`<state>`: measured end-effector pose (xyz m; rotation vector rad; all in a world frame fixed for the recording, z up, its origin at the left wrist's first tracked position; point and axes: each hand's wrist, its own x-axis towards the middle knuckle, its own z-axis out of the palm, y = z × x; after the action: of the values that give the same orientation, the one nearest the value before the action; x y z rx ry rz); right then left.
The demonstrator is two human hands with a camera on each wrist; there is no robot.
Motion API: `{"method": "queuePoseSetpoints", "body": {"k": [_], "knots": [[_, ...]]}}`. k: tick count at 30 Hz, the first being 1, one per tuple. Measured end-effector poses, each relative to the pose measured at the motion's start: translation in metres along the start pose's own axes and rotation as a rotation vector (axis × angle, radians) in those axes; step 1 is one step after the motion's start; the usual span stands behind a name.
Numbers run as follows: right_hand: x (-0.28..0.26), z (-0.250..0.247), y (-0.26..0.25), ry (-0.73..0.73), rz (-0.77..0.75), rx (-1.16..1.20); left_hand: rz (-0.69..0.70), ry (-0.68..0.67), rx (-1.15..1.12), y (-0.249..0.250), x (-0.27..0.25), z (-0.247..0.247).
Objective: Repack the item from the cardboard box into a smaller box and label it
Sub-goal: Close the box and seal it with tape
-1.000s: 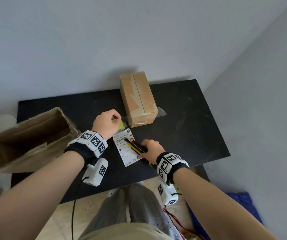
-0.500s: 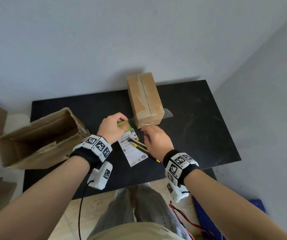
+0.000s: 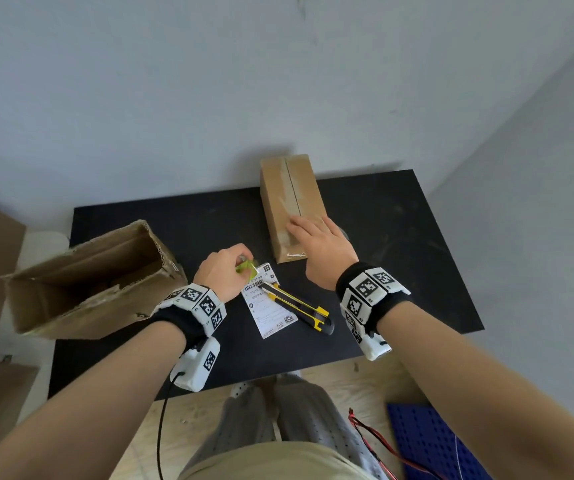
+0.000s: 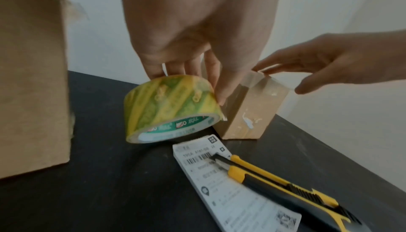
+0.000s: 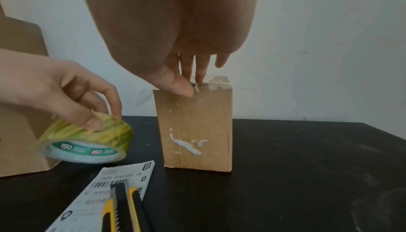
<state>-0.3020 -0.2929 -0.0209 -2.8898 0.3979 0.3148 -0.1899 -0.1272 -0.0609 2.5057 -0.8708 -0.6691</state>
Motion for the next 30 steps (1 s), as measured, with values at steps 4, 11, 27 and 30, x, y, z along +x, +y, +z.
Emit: {"method": "queuePoseSetpoints", "body": {"k": [4,11,27,30], "knots": [[-0.001,0.002,0.001,0.017,0.002,0.037,0.046,0.0,0.061,-0.004,-0.001,0.011],[0.0,0.007,0.003,0.03,0.006,0.077,0.144,0.089,0.122,-0.016,-0.002,0.03],[-0.003,0.001,0.013,0.02,-0.042,0.075,-0.067,-0.033,0.09,-0.025,-0.002,0.027],[-0.007,0.002,0.019,0.063,-0.009,0.159,-0.087,0.074,0.121,-0.01,-0.003,0.017]]}}
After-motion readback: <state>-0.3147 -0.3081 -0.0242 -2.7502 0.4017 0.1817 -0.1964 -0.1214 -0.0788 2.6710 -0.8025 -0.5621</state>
